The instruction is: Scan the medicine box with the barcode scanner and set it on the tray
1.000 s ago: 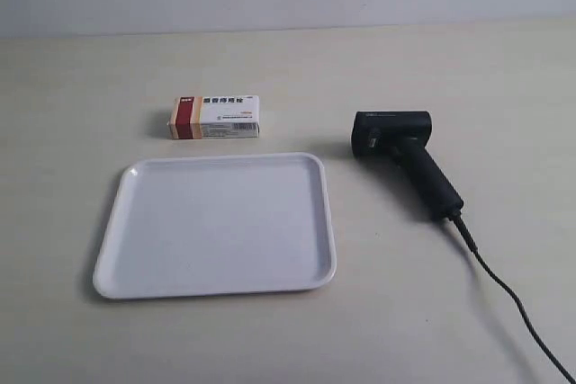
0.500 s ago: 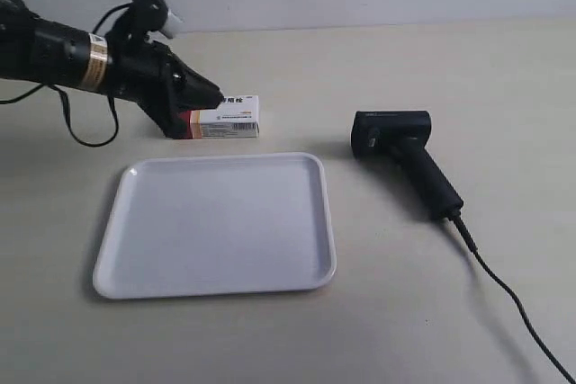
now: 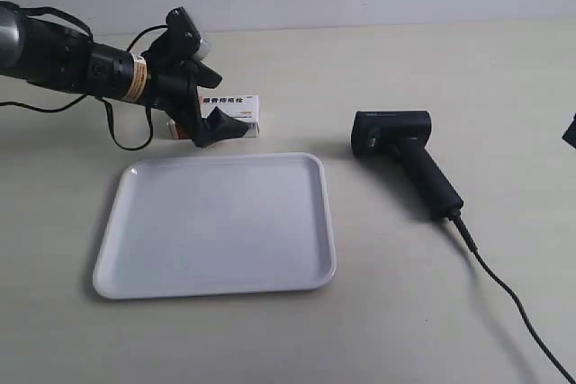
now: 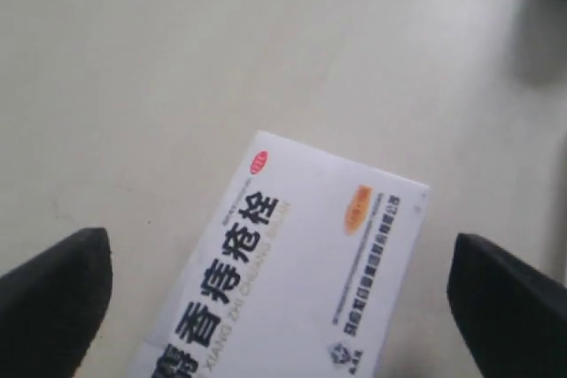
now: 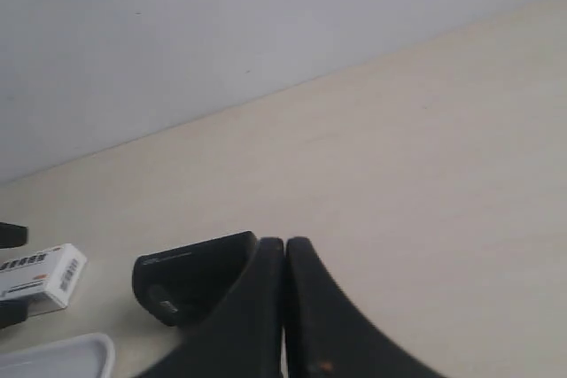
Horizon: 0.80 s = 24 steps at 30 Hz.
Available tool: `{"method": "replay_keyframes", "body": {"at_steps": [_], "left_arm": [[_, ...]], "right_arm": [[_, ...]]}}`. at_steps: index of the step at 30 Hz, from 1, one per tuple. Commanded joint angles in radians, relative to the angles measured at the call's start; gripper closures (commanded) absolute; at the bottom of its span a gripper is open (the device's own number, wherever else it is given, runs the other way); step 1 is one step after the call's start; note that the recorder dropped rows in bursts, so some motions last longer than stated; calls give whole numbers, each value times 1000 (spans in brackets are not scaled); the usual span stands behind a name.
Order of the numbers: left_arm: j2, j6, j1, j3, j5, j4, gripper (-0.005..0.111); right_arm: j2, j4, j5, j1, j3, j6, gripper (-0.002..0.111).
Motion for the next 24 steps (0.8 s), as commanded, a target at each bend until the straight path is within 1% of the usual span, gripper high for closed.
{"method": "replay_keyframes", "body": {"at_steps": [1, 2, 4, 7, 9, 10, 11, 12, 15, 17, 19, 20, 22, 24], "left_arm": [[60, 0, -2, -37, 1, 14, 19], [67, 0, -2, -39, 1, 14, 25], [69, 0, -2, -39, 1, 14, 41], [60, 0, -2, -39, -2, 14, 69], [37, -7, -2, -39, -19, 19, 91], [23, -15, -2, -39, -42, 27, 100], [2, -33, -2, -39, -71, 45, 106], [-23, -59, -2, -39, -107, 70, 106], [-118, -90, -2, -17, -232, 70, 105], [-186, -82, -2, 26, -304, 70, 105], [-253, -76, -2, 80, -370, 70, 105], [-290, -61, -3, 118, -381, 70, 105], [-364, -14, -5, 209, -363, 70, 105], [-430, 21, -5, 291, -318, 70, 105]], "right_arm": [[5, -74, -50, -5, -10, 33, 108], [5, -74, -50, -5, -10, 33, 108], [5, -74, -50, -5, -10, 33, 108], [5, -86, -50, -5, -10, 33, 108], [8, -127, -44, -5, -22, 35, 108], [14, -158, -35, -5, -35, 47, 108], [27, -211, -18, -5, -55, 94, 108], [49, -282, -5, -5, -78, 162, 108], [157, -535, -2, -5, -153, 348, 108], [239, -640, -2, -5, -204, 444, 102], [322, -700, 10, -5, -247, 496, 92], [367, -720, 17, -5, -266, 511, 84], [451, -767, -7, -3, -300, 532, 65], [521, -829, -34, 27, -334, 540, 48]]}}
